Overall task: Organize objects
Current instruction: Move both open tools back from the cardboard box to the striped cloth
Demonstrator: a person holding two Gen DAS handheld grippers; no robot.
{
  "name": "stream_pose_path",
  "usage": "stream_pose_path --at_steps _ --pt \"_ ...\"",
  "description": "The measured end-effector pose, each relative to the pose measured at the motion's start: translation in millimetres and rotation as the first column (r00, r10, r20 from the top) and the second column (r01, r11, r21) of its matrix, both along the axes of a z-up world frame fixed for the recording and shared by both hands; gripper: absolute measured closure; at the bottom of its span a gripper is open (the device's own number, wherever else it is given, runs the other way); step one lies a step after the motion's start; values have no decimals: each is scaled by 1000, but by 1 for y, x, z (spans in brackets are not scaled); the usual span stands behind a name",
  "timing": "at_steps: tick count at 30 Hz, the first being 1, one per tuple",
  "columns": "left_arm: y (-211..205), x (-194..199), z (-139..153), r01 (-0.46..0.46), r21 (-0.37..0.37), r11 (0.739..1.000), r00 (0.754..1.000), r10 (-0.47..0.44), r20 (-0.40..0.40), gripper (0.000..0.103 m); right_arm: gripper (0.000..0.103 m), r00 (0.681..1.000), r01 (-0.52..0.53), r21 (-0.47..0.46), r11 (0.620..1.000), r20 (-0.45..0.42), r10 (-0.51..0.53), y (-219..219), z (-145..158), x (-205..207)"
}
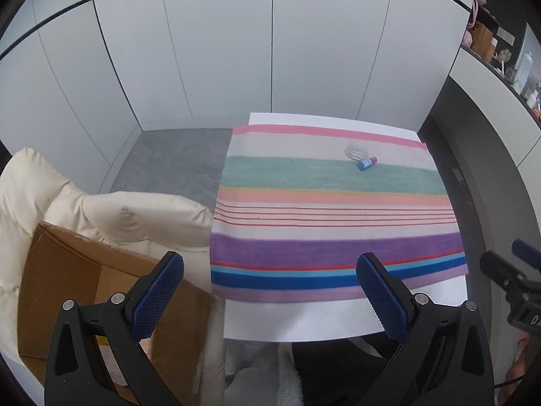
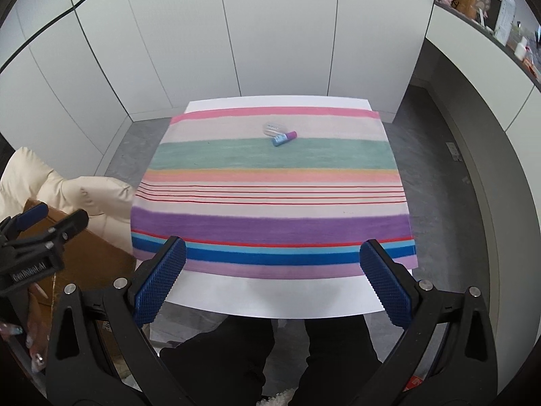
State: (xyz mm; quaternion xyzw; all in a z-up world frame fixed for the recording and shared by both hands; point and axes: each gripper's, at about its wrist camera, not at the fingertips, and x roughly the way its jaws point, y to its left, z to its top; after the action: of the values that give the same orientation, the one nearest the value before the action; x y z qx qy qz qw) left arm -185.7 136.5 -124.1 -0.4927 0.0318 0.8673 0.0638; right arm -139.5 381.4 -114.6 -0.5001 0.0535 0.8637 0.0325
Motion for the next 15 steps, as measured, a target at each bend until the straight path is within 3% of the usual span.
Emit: stream_pose_path --at_steps 7,15 --pt "19 -22 -8 8 -19 1000 1000 -8 5 0 0 1000 10 -3 1000 20 -9 22 -17 -11" --pt "56 -62 -30 57 -44 997 998 -56 6 0 0 1000 -13 -12 1000 28 14 44 -52 -51"
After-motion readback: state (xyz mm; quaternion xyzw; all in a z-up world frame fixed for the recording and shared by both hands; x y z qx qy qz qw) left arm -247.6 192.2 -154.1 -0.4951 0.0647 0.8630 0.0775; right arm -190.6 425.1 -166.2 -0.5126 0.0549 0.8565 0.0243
